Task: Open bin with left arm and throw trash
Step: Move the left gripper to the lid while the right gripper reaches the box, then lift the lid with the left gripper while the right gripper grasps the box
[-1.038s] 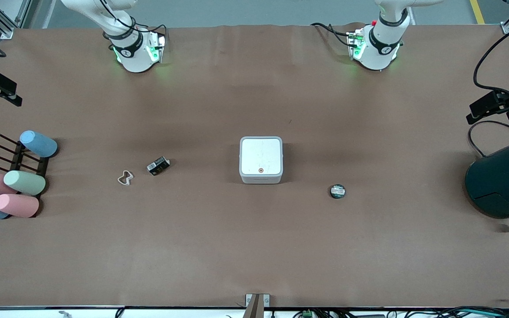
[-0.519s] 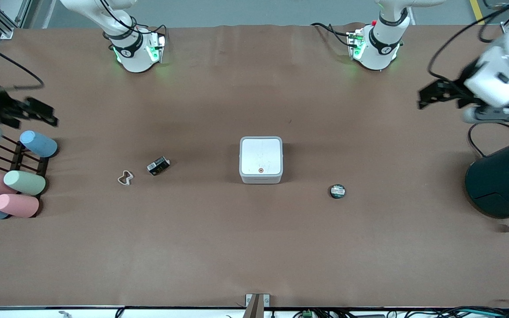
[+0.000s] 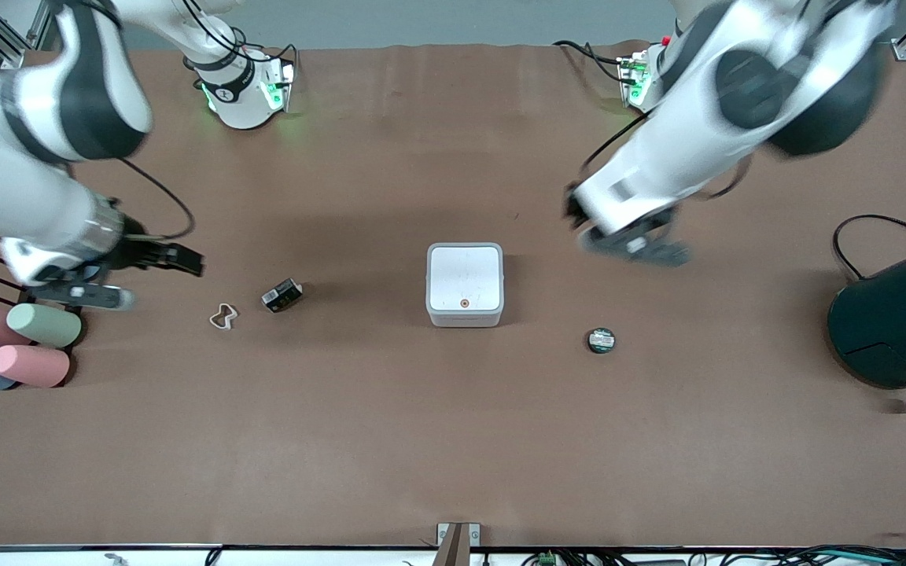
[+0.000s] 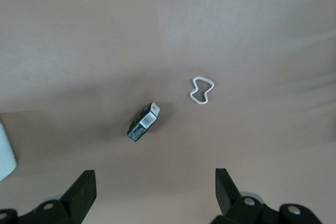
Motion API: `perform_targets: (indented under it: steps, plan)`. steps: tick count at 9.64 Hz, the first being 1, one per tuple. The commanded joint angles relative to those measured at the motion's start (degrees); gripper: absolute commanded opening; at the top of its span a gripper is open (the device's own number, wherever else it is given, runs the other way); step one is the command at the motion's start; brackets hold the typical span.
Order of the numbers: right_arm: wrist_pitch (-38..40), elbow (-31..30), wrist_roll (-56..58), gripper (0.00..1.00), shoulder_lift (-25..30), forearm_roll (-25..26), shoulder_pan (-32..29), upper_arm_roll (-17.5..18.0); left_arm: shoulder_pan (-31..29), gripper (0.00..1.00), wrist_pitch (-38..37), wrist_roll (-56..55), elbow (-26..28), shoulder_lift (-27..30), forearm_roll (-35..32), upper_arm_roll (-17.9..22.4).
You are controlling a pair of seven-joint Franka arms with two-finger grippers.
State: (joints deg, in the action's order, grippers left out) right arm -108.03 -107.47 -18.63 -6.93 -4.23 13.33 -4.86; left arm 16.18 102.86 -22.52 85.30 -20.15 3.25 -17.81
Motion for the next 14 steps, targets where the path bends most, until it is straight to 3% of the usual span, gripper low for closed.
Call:
perform_targets:
  steps: [1, 3, 7, 9, 11, 12, 14]
  plan:
    - [-11.5, -13.3, -7.7, 1.0, 2.4, -1.0, 3.8, -0.4, 4.0, 0.01, 8.6, -6.5, -2.6, -9.8, -6.9, 0.0]
    - [-25.5, -21.9, -14.2, 1.0, -0.3, -1.3, 6.2, -0.3, 6.5, 0.0, 15.4, -8.1, -2.5, -15.0, -10.5, -0.1]
    - [-37.5, -22.8, -20.0, 0.99, -11.3, -5.2, 10.0, -0.2, 10.5, 0.0, 25.4, -13.0, -2.4, -19.1, -10.7, 0.3]
    - [-40.2, -22.7, -19.9, 0.8, -13.1, -5.8, 10.5, -0.3, 10.6, 0.0, 29.0, -13.0, -2.2, -20.1, -10.7, 0.4]
    - [-40.2, -22.1, -19.1, 0.72, -13.1, -5.8, 8.8, -0.4, 11.1, 0.0, 33.1, -13.2, -2.0, -23.2, -10.7, 0.6]
    - [-40.2, -21.8, -19.1, 0.6, -13.1, -5.8, 8.6, -0.4, 11.2, 0.0, 33.9, -14.6, -1.9, -24.0, -10.8, 0.6]
    - [-40.1, -21.2, -19.1, 0.04, -13.2, -5.8, 7.1, -0.4, 10.3, 0.0, 33.2, -15.1, -1.5, -23.4, -12.8, 0.6]
